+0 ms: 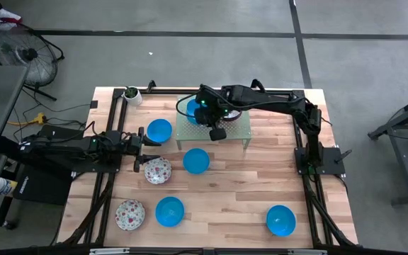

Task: Pick & Place Mini bowls
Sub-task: Put the blue bowl on the shelf, then stack the blue bowl on top of the blue bowl on the shelf

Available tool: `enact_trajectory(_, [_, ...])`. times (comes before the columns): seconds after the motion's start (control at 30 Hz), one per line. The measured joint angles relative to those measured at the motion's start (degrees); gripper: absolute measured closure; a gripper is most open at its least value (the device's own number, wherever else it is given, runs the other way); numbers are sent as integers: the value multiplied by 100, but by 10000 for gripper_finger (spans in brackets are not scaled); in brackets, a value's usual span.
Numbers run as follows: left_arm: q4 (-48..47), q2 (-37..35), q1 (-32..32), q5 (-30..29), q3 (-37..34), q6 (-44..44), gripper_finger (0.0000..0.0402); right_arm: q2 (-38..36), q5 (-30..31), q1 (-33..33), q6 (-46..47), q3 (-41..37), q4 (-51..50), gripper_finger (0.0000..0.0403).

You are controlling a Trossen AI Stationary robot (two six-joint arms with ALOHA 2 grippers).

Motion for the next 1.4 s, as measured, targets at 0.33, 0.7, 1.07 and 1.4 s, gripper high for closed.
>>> enact_trajectory(0.33, [0,0,-2,0,0,0,168,9,4,-2,58,1,87,395])
enact_trajectory(0.7, [0,0,0,0,0,1,168,15,43,-35,67,1,3,381])
enact_trajectory(1.07, [0,0,-1,0,0,0,168,18,46,-39,80,1,190,309])
enact_trajectory(1.4, [6,-1,-1,0,0,0,168,-300,195,97,99,3,-86,248])
